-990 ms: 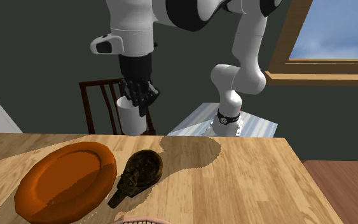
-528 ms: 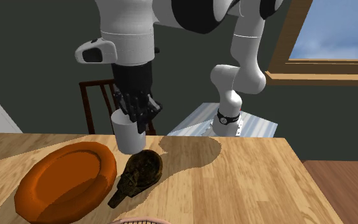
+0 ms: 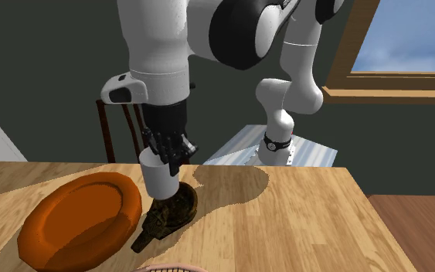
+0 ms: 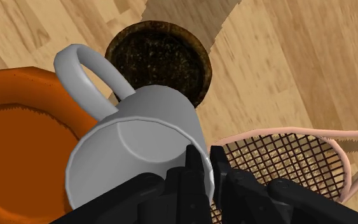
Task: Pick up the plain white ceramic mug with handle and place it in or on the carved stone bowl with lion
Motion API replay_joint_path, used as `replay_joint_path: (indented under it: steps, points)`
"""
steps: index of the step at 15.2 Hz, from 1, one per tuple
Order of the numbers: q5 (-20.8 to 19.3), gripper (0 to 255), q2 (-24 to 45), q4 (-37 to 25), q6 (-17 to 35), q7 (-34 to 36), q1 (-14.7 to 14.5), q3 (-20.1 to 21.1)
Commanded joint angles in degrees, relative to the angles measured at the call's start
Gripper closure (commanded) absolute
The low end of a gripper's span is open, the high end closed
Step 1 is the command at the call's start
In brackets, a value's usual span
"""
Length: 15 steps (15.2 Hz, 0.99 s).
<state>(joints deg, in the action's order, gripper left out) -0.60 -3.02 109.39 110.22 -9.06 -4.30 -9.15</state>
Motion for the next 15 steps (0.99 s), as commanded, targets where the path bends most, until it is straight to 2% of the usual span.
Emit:
replay_joint_path:
  steps: [1, 10, 15]
  points:
    - [0.03, 255, 0.19, 1.41, 1.63, -0.01, 0.01, -0.01]
    - [0.26, 255, 1.60, 6.97, 8.58, -0.18, 0.05, -0.09]
    - [0.26, 255, 1.60, 6.97, 8.58, -0.18, 0.05, -0.09]
